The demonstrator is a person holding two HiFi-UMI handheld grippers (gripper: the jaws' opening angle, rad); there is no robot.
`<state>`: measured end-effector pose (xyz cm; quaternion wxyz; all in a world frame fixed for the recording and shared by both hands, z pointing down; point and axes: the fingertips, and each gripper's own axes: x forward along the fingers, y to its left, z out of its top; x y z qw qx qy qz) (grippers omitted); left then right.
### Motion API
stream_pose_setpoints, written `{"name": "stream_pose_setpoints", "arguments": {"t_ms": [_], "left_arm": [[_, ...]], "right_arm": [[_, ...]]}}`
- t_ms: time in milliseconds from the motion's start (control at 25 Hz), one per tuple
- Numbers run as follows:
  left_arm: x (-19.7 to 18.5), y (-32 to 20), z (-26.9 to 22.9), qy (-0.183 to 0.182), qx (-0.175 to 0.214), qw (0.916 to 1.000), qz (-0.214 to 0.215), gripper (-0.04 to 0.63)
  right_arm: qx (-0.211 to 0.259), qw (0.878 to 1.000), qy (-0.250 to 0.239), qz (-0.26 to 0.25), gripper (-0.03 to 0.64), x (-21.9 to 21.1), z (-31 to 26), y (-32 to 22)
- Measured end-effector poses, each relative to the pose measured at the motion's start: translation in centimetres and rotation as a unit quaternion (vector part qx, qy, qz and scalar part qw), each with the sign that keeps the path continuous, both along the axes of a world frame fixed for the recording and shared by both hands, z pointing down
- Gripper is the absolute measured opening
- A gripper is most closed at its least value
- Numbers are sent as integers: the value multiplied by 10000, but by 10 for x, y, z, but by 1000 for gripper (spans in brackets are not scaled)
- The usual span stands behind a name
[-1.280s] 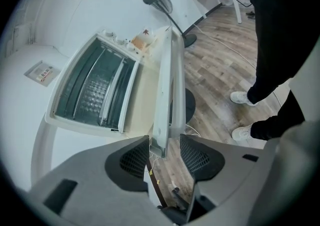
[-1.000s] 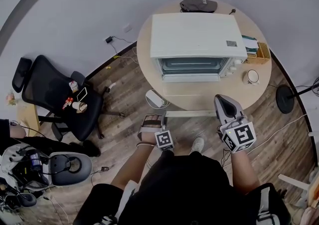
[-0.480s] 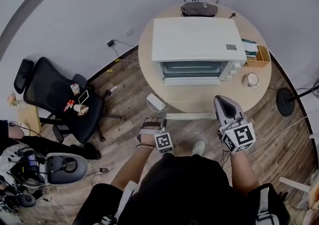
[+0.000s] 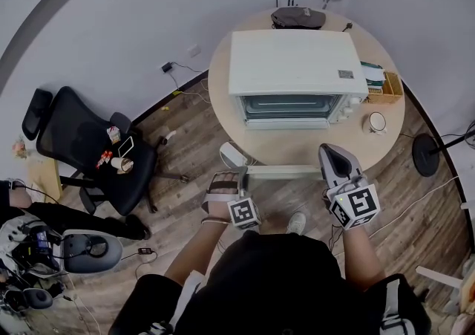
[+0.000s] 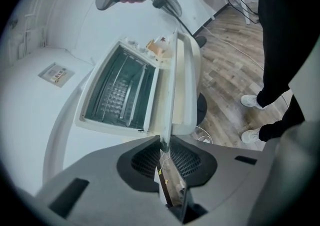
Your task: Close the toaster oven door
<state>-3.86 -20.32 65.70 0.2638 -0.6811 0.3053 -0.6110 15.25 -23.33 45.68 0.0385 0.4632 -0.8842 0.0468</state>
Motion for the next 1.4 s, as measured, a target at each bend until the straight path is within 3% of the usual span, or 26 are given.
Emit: {"name": "stream_pose_setpoints", "arguments": {"t_ms": [160,560,1400], "left_arm": [[2,-13,-19,222,246,9994,-38,50],[1,-42,-59,311,767,9965,-83,38],[3,-99,-96,114,1447,9894,-50,76]], "right_arm": [[8,10000,-3,4,-3,-2,-2,-1],[60,10000,16,32,-3,-2,-5,1],[154,9997,-25,171,-3,14,-9,-2]]}}
